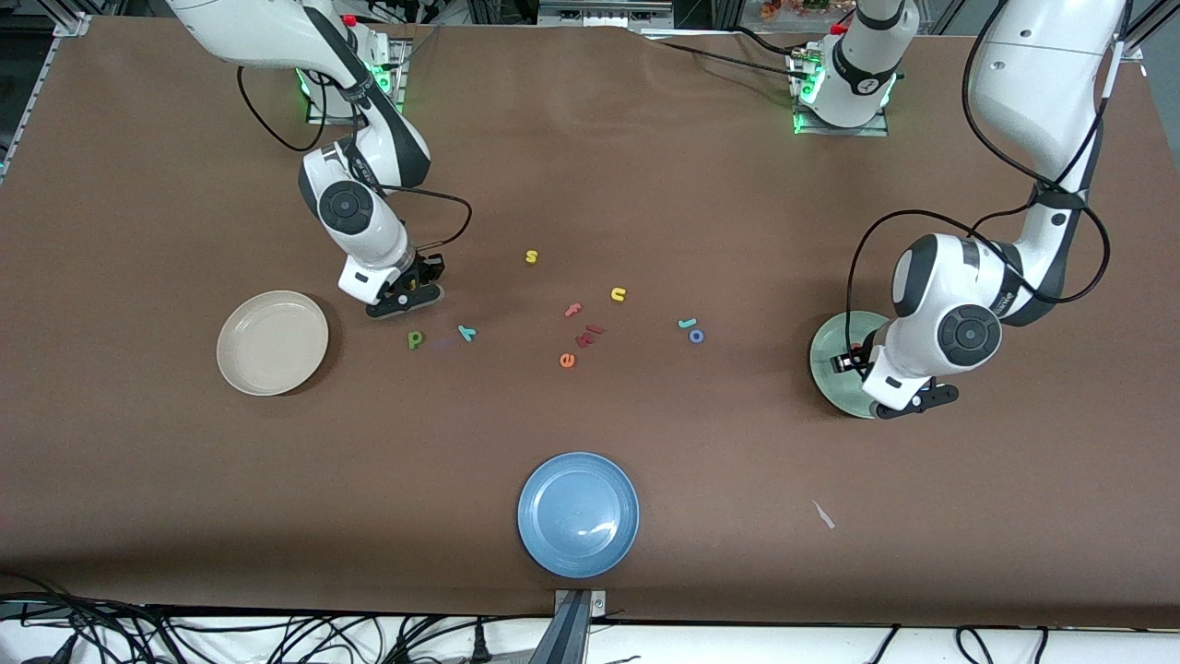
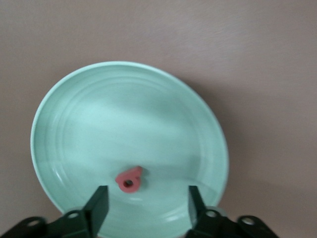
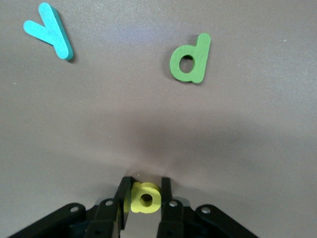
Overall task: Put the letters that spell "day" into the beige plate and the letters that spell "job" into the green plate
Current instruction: 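Place the yellow o on the beige plate with the right gripper, then grasp the blue o with the left gripper while the right gripper reaches green d, then place the blue o on the green plate while the right gripper grasps green d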
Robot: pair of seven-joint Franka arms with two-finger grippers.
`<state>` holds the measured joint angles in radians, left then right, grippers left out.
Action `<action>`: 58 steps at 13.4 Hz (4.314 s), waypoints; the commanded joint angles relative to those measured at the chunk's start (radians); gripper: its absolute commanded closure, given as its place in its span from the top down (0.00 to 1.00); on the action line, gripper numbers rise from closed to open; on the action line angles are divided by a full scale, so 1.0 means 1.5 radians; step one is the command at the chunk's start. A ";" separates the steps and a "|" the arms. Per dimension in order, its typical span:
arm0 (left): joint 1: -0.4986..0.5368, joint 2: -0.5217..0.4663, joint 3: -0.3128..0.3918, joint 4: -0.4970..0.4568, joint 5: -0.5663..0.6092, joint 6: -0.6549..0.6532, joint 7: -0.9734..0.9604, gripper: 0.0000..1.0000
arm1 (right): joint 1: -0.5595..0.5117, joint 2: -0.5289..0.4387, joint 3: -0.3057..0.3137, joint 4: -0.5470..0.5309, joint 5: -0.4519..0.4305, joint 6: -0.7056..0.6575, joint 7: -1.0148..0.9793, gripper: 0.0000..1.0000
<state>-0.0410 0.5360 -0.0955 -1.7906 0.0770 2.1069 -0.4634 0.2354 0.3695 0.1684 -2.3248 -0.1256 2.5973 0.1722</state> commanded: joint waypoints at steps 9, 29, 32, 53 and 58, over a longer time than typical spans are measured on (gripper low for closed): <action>-0.153 0.096 -0.086 0.148 -0.039 0.014 -0.371 0.96 | -0.005 0.003 -0.104 0.246 -0.007 -0.314 0.004 0.06; -0.181 0.151 -0.086 0.114 -0.040 0.017 -0.360 0.43 | 0.011 0.080 -0.125 0.288 0.103 -0.204 0.109 1.00; -0.182 0.151 -0.086 0.114 -0.040 0.017 -0.361 0.28 | 0.041 0.094 -0.125 0.284 0.146 -0.175 0.151 1.00; 0.056 0.089 -0.080 0.114 0.020 -0.166 -0.024 0.09 | 0.077 0.106 -0.119 0.172 0.156 -0.018 0.165 0.27; 0.060 0.084 -0.085 0.122 0.011 -0.174 -0.031 1.00 | 0.077 0.107 -0.115 0.178 0.156 -0.018 0.171 0.14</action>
<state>0.0397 0.6853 -0.2065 -1.6221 0.0794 1.8625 -0.5185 0.3447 0.5259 -0.0118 -2.0473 0.0899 2.5650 0.4255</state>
